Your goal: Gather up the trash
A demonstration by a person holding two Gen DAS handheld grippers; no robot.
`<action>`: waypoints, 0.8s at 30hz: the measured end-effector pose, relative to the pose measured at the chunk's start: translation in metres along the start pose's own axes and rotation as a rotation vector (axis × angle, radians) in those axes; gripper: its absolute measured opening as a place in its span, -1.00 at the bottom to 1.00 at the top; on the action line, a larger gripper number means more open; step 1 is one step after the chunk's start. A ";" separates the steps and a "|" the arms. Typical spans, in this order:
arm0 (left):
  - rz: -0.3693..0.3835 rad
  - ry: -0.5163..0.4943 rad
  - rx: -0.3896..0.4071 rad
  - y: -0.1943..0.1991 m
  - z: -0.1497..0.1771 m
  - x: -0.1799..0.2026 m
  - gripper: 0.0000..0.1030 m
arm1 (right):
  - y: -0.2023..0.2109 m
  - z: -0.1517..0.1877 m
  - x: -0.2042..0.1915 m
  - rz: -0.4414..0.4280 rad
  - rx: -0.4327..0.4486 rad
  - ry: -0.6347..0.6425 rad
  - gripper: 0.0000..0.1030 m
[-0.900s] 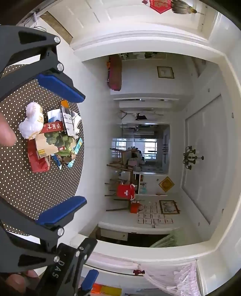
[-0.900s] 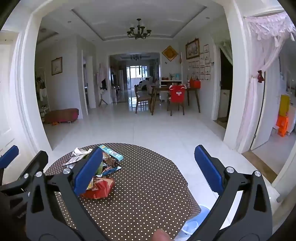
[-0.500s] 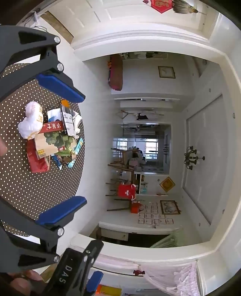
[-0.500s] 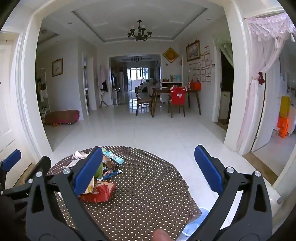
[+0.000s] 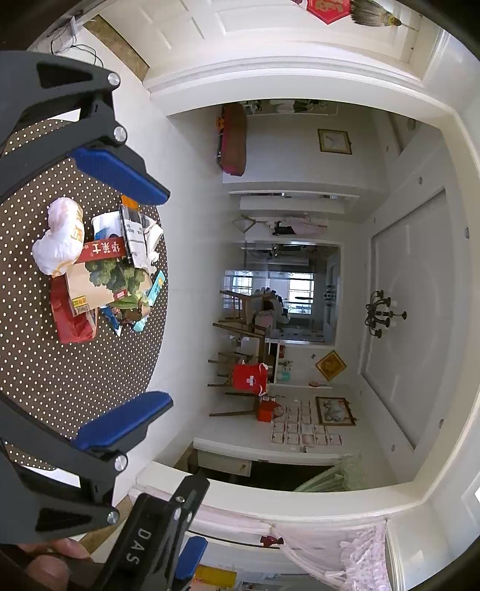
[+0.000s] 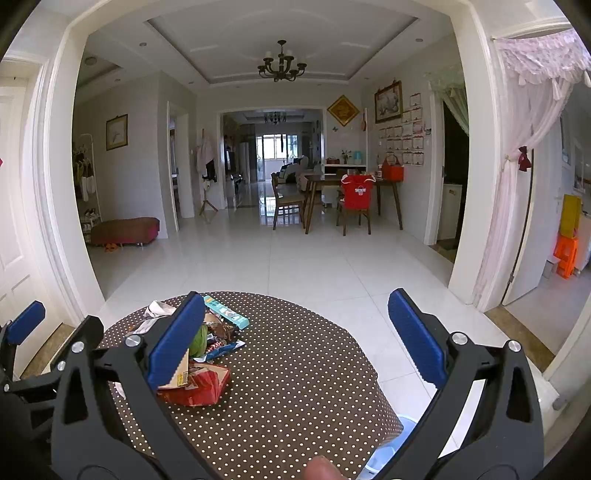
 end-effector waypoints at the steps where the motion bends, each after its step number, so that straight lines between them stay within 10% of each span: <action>1: 0.001 0.001 0.000 0.000 0.000 0.000 0.92 | 0.000 0.001 -0.001 0.001 0.001 0.001 0.89; 24: 0.000 0.019 -0.019 -0.010 0.011 -0.010 0.92 | -0.019 0.012 -0.017 -0.004 -0.025 0.024 0.89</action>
Point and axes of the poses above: each gripper's, at about its wrist camera, not at the fingertips, and y roughly against the way its jaws point, x to its right, z to its underside, the point moved 3 cm from there along -y, roughly the way its jaws point, and after that the axes turned 10 degrees about x, right-handed, at the moved point
